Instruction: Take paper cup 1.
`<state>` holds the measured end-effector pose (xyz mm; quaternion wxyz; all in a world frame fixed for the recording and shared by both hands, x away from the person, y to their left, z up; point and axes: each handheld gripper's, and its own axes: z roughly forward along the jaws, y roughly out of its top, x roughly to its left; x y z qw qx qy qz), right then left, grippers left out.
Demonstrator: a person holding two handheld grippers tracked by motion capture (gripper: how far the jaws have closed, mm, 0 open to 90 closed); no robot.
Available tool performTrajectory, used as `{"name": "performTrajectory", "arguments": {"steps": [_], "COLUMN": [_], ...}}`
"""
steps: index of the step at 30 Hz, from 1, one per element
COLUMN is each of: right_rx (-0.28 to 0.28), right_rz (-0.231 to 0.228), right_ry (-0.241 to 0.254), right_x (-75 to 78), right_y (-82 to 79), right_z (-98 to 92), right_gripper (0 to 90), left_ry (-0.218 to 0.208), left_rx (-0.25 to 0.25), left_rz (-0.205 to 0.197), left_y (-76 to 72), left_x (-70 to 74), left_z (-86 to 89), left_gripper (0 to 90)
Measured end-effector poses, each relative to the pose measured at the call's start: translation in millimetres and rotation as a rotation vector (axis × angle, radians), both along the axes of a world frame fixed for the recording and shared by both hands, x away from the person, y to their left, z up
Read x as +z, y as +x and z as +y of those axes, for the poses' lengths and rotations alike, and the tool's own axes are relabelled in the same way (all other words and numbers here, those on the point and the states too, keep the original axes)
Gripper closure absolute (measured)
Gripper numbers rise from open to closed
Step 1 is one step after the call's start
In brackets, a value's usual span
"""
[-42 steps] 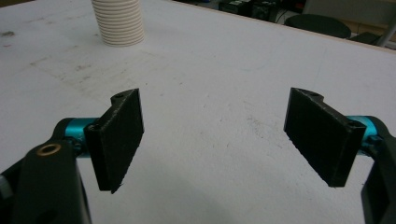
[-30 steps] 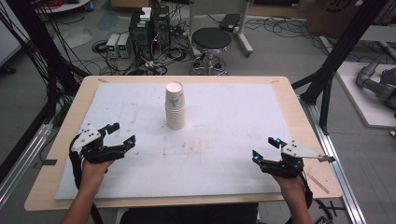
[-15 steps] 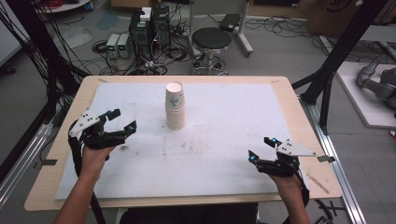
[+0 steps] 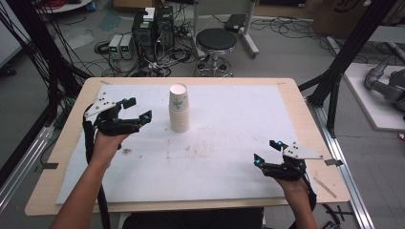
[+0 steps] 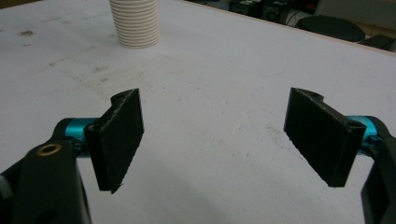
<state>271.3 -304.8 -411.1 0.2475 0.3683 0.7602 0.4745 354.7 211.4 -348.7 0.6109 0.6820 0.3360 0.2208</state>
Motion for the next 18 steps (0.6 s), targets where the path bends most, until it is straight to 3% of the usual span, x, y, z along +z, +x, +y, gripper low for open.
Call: {"name": "performTrajectory", "arguments": {"steps": [10, 18], "right_rx": [0.019, 0.024], "right_rz": [0.007, 0.009], "right_ry": [-0.003, 0.0], "right_x": [-1.0, -1.7], "right_y": [1.5, 3.0], "right_z": [4.9, 4.9], "right_gripper": [20.3, 20.3], "left_ry": [0.036, 0.062], "left_rx": [-0.036, -0.067], "left_rz": [0.02, 0.059], "left_y": [24.6, 49.5], "left_x": [13.0, 19.0], "left_z": [-21.3, -41.2], "left_gripper": [15.0, 15.0]}}
